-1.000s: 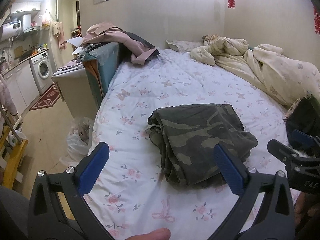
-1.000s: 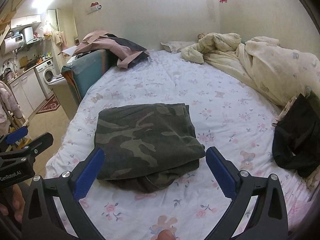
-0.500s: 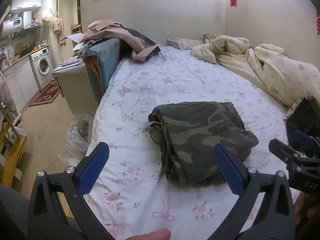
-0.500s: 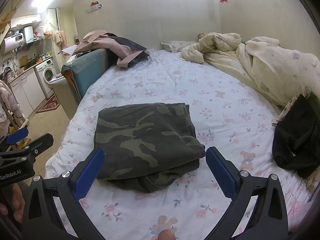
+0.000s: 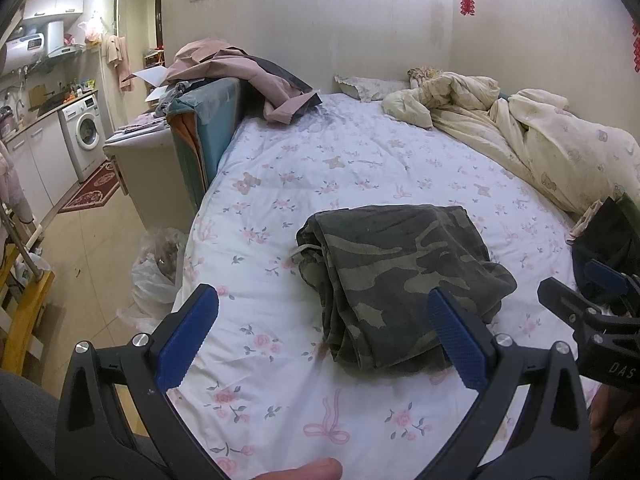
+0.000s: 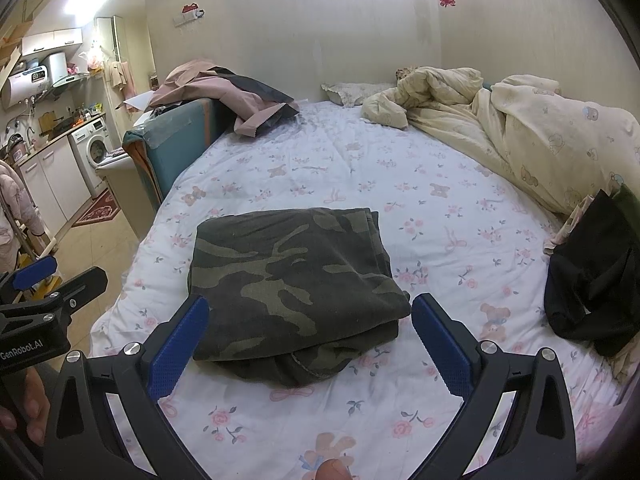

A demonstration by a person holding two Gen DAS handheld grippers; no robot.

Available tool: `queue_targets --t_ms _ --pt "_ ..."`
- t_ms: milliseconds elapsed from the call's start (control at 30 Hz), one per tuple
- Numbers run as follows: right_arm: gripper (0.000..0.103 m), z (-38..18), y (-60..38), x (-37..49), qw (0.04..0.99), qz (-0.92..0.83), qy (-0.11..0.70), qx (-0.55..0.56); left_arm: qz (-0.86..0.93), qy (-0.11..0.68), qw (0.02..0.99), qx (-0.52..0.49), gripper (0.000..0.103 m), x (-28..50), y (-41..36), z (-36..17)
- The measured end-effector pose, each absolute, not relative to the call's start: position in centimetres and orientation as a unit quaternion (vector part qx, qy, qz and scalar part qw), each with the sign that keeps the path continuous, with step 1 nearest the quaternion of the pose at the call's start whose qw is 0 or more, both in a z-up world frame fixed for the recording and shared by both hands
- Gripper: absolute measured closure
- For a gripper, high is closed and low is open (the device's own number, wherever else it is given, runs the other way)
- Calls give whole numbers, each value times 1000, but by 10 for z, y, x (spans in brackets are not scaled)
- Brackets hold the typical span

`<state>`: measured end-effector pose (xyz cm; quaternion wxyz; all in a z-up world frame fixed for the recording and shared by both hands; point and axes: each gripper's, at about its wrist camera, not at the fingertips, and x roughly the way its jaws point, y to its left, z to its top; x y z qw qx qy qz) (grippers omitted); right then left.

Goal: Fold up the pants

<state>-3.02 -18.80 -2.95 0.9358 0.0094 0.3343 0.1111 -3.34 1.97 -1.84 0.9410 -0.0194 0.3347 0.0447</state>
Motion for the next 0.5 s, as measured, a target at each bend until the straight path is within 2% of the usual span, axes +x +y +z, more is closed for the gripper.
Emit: queue_targets --t_ms 500 --pt "0 -30 -187 -30 936 112 335 9 46 333 942 -19 0 -33 19 -18"
